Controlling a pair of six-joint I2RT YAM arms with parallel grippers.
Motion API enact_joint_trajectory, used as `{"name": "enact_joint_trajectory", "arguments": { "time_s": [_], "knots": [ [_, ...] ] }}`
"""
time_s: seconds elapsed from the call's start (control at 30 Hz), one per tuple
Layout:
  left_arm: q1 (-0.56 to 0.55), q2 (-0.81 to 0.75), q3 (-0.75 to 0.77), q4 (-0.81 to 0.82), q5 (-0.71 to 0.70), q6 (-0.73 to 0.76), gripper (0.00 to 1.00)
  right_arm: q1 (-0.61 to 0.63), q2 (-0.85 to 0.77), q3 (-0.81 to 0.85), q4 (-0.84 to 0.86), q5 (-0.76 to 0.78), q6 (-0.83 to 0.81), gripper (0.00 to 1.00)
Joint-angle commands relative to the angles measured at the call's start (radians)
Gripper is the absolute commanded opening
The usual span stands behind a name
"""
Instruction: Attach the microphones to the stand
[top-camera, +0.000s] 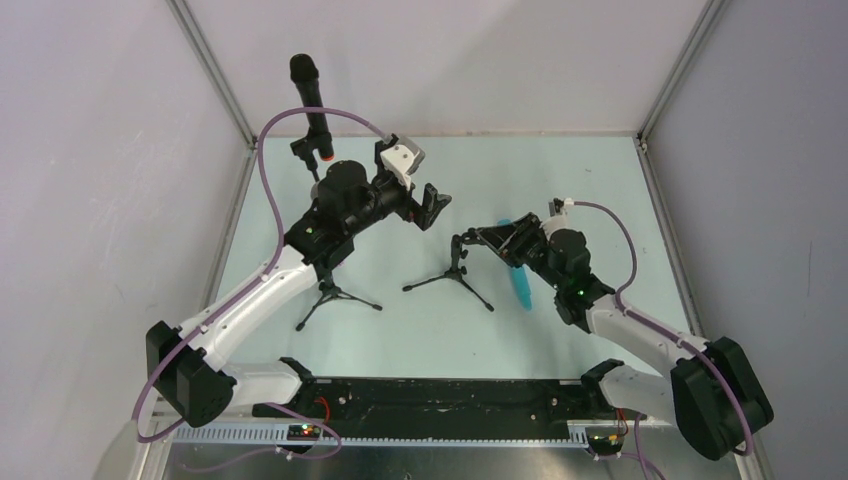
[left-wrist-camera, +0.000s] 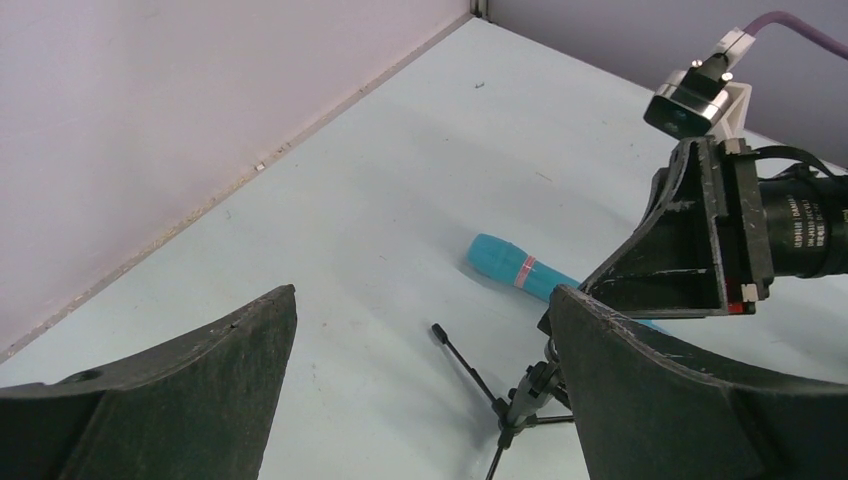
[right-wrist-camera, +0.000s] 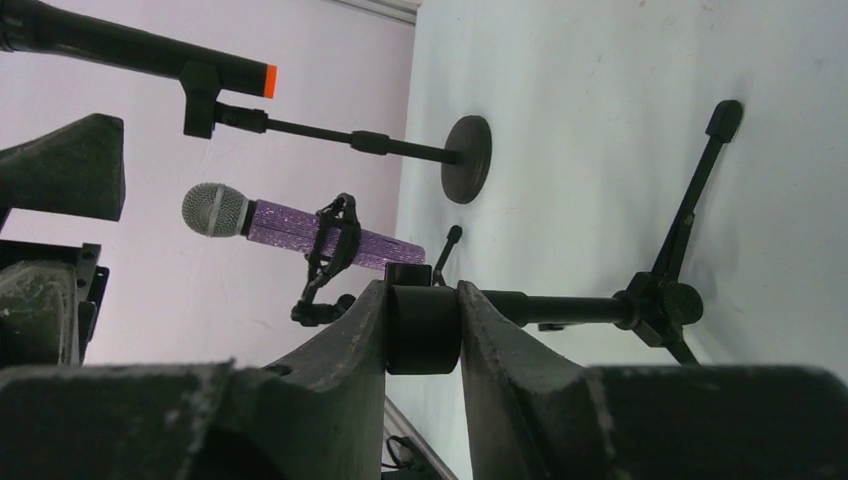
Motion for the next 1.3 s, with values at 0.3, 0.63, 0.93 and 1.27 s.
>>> {"name": "enact_joint_trajectory", "arguments": {
  "time_s": [0.3, 0.63, 0.93, 1.27],
  "knots": [
    [-0.01, -0.02, -0.001, 0.026, -0.017, 0.027, 0.98, -0.093, -0.141, 0.026, -0.3, -0.074, -0.176, 0.81],
    [-0.012, -0.017, -0.004, 0.026, -0.02, 0.031, 0.98, -0.191, -0.264, 0.03, -0.299, -0.147, -0.226, 0.99],
    [-0.013, -0.014, -0.005, 0.026, -0.021, 0.032, 0.98, -0.268, -0.273, 0.031, -0.328, -0.193, -0.23, 0.95],
    [-0.015, -0.016, -0.005, 0.026, -0.024, 0.035, 0.98, -0.268, -0.094, 0.216, -0.653, -0.06, -0.447, 0.89]
  ]
}}
